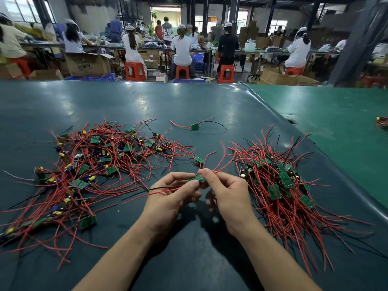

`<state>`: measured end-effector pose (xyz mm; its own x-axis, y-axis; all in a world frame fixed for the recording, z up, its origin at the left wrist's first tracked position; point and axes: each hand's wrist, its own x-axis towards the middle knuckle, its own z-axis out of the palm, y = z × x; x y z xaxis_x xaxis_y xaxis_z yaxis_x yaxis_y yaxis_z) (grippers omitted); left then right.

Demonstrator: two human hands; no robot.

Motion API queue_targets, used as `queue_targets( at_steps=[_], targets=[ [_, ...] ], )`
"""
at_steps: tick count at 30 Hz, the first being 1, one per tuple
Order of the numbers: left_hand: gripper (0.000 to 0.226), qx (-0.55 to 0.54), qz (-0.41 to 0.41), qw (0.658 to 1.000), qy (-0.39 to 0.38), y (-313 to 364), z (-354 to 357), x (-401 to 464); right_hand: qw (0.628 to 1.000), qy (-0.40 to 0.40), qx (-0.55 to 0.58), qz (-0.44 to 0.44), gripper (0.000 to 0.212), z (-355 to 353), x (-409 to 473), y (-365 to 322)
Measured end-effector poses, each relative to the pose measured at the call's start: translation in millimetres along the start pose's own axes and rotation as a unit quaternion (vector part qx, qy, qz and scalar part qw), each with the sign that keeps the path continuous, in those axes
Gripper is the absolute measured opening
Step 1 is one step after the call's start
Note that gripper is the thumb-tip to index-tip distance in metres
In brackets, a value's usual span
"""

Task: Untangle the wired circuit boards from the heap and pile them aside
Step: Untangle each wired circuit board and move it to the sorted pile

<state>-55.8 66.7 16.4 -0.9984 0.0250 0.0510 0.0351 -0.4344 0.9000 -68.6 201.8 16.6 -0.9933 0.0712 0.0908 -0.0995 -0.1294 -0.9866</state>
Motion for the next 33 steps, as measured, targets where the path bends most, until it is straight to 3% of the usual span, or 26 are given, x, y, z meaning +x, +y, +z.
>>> queue_targets(
  at_steps=[5,10,13,19,22,26,30,33],
  targets=[
    [0.025,0.027,0.021,0.999,0.006,-2,0,0,1.0,0.001,-0.015,-0.022,0.02,-2,3,-3],
    [0.003,-0.027,0.029,0.999,0.011,-1,-2,4,0.993,0.059,0.102,-0.017,0.023,-7,8,-8],
    [0.016,-0.027,0.036,0.999,-0.007,-3,-3,5,0.988,0.074,0.13,-0.023,0.024,-8,9,-9],
    [0.022,-0.039,0.04,0.998,-0.038,-2,-3,4,0.977,0.136,0.158,-0.033,0.032,-15,16,-12],
    [0.026,-0.074,0.029,0.997,-0.017,2,-5,4,0.973,0.172,0.148,-0.033,0.034,-22,19,-12],
    [0.023,-0.105,-0.011,0.994,0.031,4,-7,6,0.993,0.094,0.073,-0.027,0.037,-13,10,-8],
    [0.032,-0.064,-0.036,0.997,0.011,5,-3,0,0.997,-0.054,0.007,-0.054,0.03,1,-3,-6],
    [0.024,-0.023,-0.056,0.998,-0.017,5,-2,-2,0.996,-0.083,0.008,-0.041,0.022,2,-5,-6]
  ],
)
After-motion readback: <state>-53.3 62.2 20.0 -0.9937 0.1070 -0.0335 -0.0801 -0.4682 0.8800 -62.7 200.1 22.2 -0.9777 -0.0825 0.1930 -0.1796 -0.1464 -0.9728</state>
